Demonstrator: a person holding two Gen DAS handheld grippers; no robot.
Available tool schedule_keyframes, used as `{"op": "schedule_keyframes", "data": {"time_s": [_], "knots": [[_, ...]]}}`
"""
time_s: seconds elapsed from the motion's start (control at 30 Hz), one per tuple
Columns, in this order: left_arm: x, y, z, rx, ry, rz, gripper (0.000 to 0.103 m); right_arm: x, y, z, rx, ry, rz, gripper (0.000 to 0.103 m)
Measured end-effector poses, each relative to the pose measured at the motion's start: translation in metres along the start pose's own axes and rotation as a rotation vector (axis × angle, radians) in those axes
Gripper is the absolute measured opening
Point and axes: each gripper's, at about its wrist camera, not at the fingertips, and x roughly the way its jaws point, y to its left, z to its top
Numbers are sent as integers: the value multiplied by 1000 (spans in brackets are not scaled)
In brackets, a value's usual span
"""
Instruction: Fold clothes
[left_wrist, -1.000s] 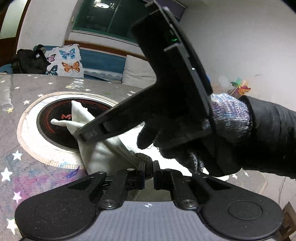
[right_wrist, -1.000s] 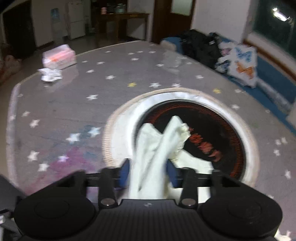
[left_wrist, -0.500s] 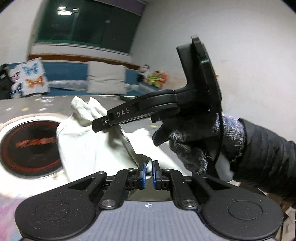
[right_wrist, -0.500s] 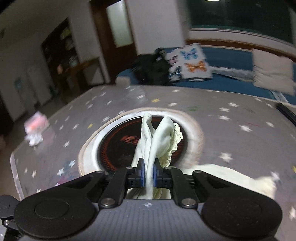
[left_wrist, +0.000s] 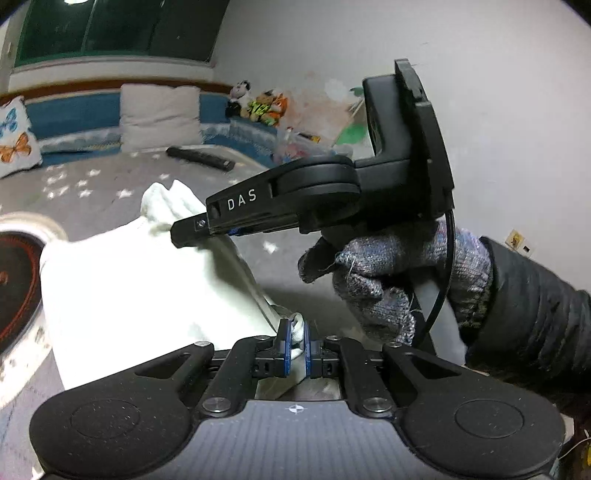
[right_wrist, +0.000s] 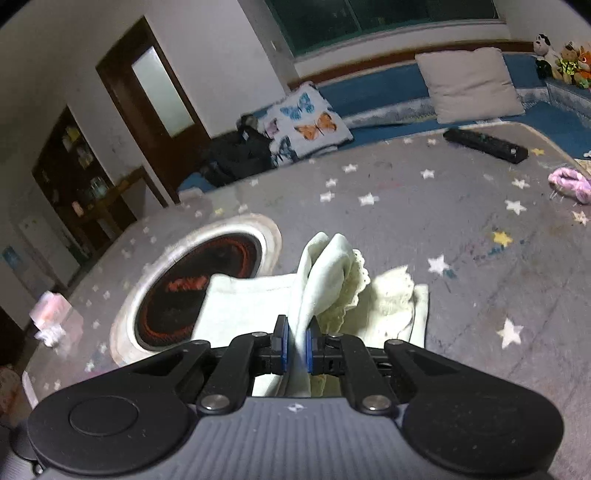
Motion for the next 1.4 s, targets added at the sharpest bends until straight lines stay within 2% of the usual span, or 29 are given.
{"op": "schedule_keyframes", "data": {"time_s": [0.1, 0.2, 0.33, 0.43, 0.5, 0.57, 0.67, 0.9, 0.97, 1.1, 1.2, 1.4], "knots": [[10, -3, 3, 17, 3, -3, 7, -7, -6, 3, 7, -42, 12, 8], [27, -3, -2, 29, 51, -2, 8, 0, -25, -5, 48, -29, -17, 10], [34, -4, -8, 47, 81, -22, 13, -3, -37, -13, 67, -32, -62, 23], [22, -8, -11, 69, 69, -47, 21, -11, -43, -13, 66, -59, -98, 24], [12, -6, -9, 66, 45, -42, 34, -17, -40, -10, 41, -78, -126, 24], [1, -2, -8, 53, 16, -31, 36, -25, -32, -3, -28, -112, -158, 24], [-9, 12, -4, 23, -18, 14, 39, -27, -17, 5, -118, -139, -148, 24], [-4, 53, -2, -76, 7, 130, 39, 16, 3, 16, -233, -67, -97, 24], [-3, 60, -5, -87, 17, 149, 39, 28, 5, 15, -265, -42, -113, 23], [-2, 71, -16, -114, 49, 181, 39, 45, -10, 14, -247, 14, -161, 22], [-11, 69, -24, -109, 50, 190, 39, 31, -20, 13, -202, -2, -174, 23], [-19, 62, -29, -91, 36, 202, 39, -26, -13, -8, -195, -20, -142, 23]]}}
